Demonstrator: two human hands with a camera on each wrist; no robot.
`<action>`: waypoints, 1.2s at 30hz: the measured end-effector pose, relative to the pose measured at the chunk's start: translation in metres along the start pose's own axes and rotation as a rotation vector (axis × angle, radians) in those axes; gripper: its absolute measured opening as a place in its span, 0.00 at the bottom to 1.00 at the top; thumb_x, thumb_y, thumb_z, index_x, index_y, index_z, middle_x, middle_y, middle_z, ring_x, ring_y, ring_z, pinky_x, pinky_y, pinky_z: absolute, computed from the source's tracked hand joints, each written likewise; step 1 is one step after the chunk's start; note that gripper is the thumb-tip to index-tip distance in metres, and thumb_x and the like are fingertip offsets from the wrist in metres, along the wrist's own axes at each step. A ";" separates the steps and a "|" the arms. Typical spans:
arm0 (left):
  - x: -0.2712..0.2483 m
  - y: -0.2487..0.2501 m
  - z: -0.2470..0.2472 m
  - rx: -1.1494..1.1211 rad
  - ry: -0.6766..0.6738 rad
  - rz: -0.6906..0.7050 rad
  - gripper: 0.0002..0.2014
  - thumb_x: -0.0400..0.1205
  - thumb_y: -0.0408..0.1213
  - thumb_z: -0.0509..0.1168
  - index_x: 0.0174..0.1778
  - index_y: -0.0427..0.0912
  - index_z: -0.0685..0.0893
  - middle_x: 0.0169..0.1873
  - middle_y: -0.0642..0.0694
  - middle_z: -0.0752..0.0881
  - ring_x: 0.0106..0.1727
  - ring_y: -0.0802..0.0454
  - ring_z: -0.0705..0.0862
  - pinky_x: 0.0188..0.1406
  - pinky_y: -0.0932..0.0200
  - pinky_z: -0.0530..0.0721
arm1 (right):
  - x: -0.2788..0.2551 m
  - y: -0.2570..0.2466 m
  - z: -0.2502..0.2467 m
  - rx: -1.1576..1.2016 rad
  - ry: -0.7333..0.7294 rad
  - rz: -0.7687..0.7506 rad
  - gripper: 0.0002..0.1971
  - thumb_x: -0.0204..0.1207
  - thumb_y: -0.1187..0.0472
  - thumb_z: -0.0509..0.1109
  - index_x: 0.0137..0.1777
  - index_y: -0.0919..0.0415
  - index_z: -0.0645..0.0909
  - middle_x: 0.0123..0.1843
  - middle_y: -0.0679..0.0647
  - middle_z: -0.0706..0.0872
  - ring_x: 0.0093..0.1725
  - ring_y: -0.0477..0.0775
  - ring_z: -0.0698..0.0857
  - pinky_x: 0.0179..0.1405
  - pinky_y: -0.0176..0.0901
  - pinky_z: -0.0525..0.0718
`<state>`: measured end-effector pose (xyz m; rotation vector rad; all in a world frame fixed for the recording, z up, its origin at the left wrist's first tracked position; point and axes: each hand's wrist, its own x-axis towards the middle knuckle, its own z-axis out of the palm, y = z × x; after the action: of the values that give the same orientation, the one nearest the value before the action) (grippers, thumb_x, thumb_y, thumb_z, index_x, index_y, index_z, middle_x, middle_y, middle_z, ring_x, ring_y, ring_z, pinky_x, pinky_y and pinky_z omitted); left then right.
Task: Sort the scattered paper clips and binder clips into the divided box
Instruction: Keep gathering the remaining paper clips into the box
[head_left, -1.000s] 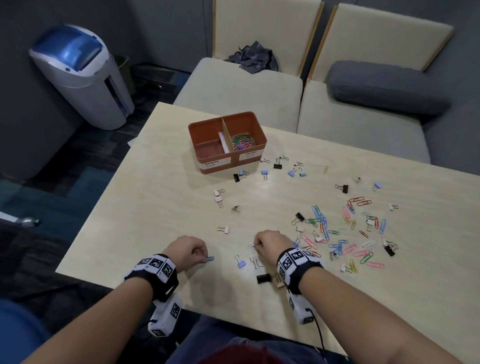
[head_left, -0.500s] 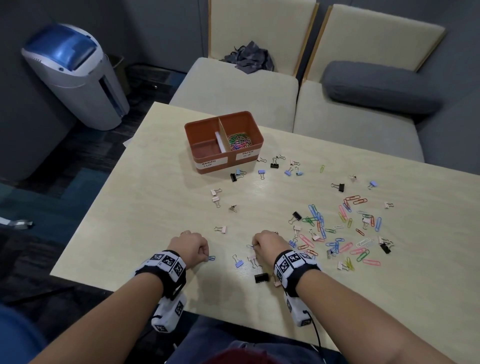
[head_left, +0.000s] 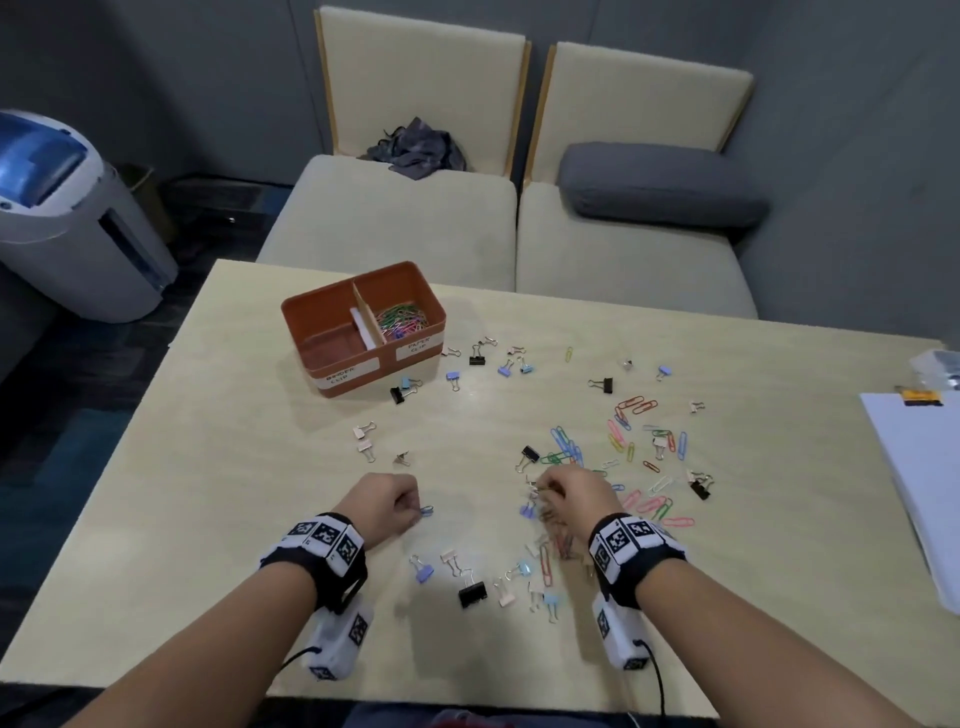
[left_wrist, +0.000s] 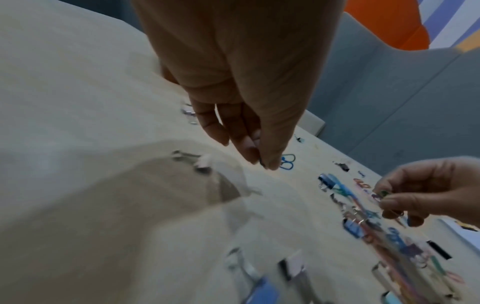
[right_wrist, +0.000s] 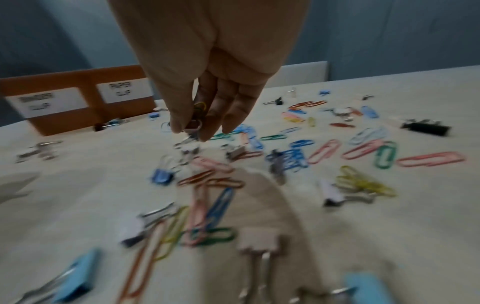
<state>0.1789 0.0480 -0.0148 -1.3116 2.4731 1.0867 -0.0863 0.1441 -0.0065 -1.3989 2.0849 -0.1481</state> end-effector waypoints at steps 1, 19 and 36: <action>0.010 0.009 -0.003 -0.020 -0.004 0.013 0.13 0.74 0.34 0.70 0.31 0.54 0.74 0.30 0.57 0.80 0.37 0.54 0.79 0.33 0.70 0.70 | 0.001 0.010 -0.008 0.015 0.019 0.033 0.07 0.78 0.61 0.67 0.52 0.53 0.85 0.52 0.50 0.88 0.50 0.52 0.85 0.53 0.45 0.84; 0.163 0.144 0.048 0.319 -0.115 0.016 0.11 0.80 0.41 0.63 0.58 0.47 0.79 0.53 0.46 0.86 0.57 0.42 0.82 0.59 0.48 0.79 | 0.067 0.063 -0.038 -0.128 0.018 0.117 0.10 0.79 0.51 0.65 0.58 0.45 0.82 0.54 0.47 0.90 0.60 0.53 0.81 0.62 0.50 0.65; 0.174 0.141 0.040 0.509 -0.098 0.036 0.11 0.83 0.43 0.58 0.57 0.46 0.81 0.56 0.45 0.80 0.62 0.44 0.76 0.62 0.47 0.72 | 0.071 0.046 -0.042 -0.126 -0.043 0.108 0.07 0.80 0.55 0.62 0.47 0.49 0.83 0.49 0.50 0.88 0.54 0.58 0.83 0.60 0.52 0.68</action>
<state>-0.0435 0.0088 -0.0435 -1.0334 2.4726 0.4579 -0.1636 0.0923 -0.0225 -1.3451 2.1601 0.0582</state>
